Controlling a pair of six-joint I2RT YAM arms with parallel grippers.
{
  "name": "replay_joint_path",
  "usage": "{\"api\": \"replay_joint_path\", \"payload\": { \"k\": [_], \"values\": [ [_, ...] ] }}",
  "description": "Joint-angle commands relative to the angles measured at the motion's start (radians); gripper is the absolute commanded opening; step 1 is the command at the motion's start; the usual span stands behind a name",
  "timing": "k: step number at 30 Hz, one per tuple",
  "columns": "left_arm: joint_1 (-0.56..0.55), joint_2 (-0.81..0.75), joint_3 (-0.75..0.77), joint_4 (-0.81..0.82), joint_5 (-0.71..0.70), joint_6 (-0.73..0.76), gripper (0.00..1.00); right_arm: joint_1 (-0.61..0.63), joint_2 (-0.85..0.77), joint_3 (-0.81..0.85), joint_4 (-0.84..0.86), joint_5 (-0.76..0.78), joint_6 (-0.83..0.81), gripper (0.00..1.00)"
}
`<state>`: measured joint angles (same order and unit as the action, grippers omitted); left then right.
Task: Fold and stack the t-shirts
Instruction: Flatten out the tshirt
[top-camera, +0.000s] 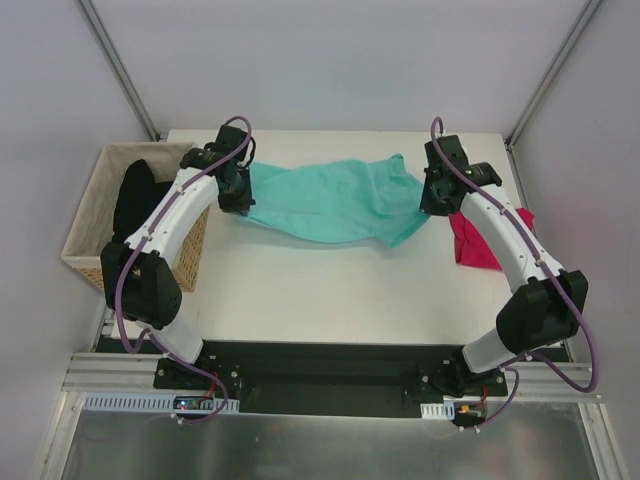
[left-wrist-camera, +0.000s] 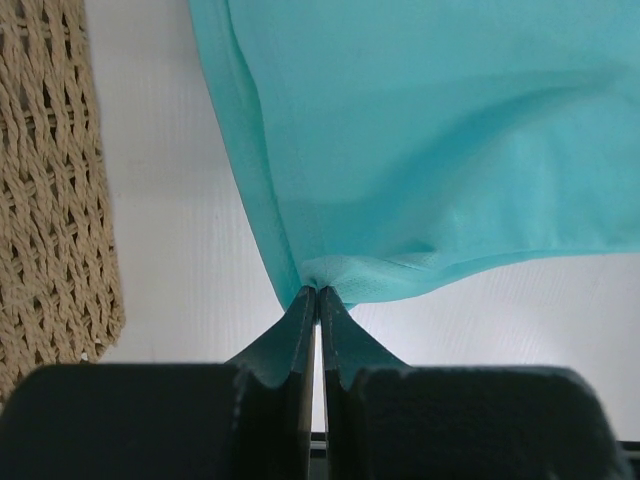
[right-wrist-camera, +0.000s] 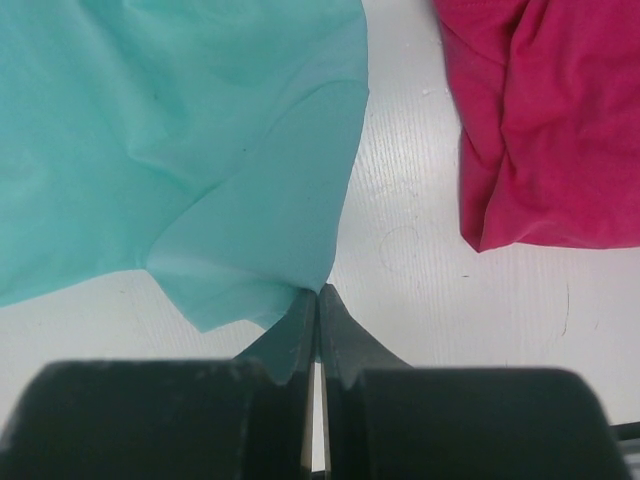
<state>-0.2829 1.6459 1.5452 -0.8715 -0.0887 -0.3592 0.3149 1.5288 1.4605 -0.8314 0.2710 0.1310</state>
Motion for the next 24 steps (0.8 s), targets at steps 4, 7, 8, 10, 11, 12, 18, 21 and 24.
{"api": "replay_joint_path", "payload": {
  "k": [4, 7, 8, 10, 11, 12, 18, 21, 24],
  "values": [
    [-0.012, -0.035, -0.01, -0.08, -0.019, -0.027, 0.0, 0.015, -0.039, -0.031, -0.057, -0.01, 0.059, 0.01],
    [-0.013, -0.021, -0.007, -0.103, -0.023, -0.032, 0.0, 0.016, -0.03, -0.048, -0.061, -0.021, 0.082, 0.01],
    [-0.013, -0.017, -0.007, -0.112, -0.023, -0.034, 0.0, 0.015, -0.029, -0.057, -0.061, -0.029, 0.088, 0.01],
    [-0.013, 0.0, -0.007, -0.135, -0.023, -0.032, 0.0, 0.015, -0.022, -0.078, -0.064, -0.041, 0.111, 0.01],
    [-0.013, 0.006, -0.01, -0.139, -0.02, -0.03, 0.0, 0.018, -0.022, -0.087, -0.067, -0.053, 0.116, 0.01],
    [-0.013, 0.009, -0.016, -0.144, -0.019, -0.03, 0.0, 0.016, -0.022, -0.104, -0.071, -0.058, 0.128, 0.01],
    [-0.013, 0.048, -0.049, -0.172, 0.0, -0.029, 0.0, 0.018, -0.012, -0.14, -0.086, -0.082, 0.148, 0.01],
    [-0.018, 0.069, -0.069, -0.185, 0.003, -0.027, 0.0, 0.021, 0.002, -0.15, -0.1, -0.088, 0.154, 0.01],
    [-0.024, 0.084, -0.086, -0.199, -0.002, -0.027, 0.0, 0.023, 0.004, -0.166, -0.103, -0.095, 0.17, 0.01]
  ]
}}
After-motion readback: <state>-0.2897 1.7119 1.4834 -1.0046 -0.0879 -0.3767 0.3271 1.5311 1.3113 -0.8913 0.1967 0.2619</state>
